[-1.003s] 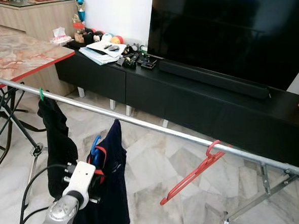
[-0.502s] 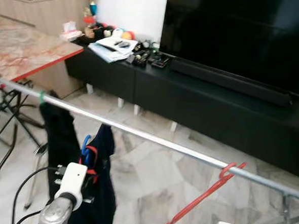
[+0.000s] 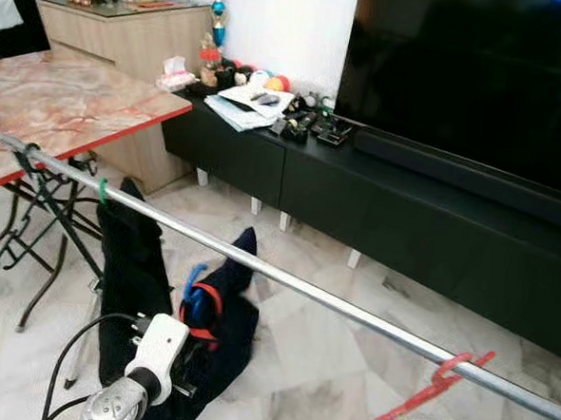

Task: Hang hanger

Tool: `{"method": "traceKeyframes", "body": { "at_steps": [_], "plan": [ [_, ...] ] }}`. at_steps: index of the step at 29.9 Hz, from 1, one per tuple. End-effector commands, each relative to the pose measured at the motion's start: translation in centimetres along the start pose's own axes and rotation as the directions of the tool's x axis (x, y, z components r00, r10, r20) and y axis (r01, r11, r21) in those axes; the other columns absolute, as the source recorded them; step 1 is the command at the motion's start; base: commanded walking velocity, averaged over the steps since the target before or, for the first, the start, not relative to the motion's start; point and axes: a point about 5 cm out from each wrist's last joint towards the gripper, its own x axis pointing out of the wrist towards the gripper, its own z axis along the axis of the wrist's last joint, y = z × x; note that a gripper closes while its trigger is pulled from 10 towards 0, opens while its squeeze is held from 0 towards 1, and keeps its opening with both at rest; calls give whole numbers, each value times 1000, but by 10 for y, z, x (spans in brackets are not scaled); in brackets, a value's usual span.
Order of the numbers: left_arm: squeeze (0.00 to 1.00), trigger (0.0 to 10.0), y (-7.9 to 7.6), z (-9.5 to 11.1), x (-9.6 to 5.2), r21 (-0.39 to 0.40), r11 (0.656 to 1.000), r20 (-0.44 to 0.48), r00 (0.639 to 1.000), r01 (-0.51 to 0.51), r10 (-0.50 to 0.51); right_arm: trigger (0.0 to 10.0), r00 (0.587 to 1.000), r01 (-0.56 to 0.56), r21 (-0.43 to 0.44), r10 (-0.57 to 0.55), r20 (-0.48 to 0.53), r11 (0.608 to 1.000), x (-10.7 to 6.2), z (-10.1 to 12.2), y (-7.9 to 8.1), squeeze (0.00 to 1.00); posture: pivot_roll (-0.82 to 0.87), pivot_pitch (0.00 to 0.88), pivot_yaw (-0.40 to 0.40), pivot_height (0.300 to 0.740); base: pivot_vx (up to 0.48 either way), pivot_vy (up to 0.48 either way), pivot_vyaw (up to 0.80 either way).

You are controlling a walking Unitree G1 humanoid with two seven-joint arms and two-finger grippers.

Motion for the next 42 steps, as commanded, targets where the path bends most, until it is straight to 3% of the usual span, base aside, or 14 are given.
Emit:
{"method": "traceKeyframes", "body": {
  "at_steps": [1,13,22,29,42],
  "plan": [
    [0,10000,1,18,4,49,999,77,997,14,-17,10000,1000,7,-3,-7,9,1000,0,5,-2,0,68,0,-23,740,0,0,0],
    [0,10000,22,37,34,1,991,60,990,-130,130,10000,1000,4,-7,-4,9,1000,1,5,-1,0,68,0,-25,740,0,0,0],
    [0,10000,34,31,42,-36,977,-34,977,-210,208,10000,1000,4,-10,-3,5,1000,0,5,-2,0,64,0,-32,740,0,0,0],
    [0,10000,27,16,48,-3,987,-144,976,-164,162,10000,1000,3,-15,-3,3,1000,0,5,-2,0,62,0,-35,740,0,0,0],
    [0,10000,25,19,58,-26,983,-165,971,-182,175,10000,1000,1,-17,-1,0,1000,1,5,-2,0,61,0,-36,740,0,0,0]
  ]
}}
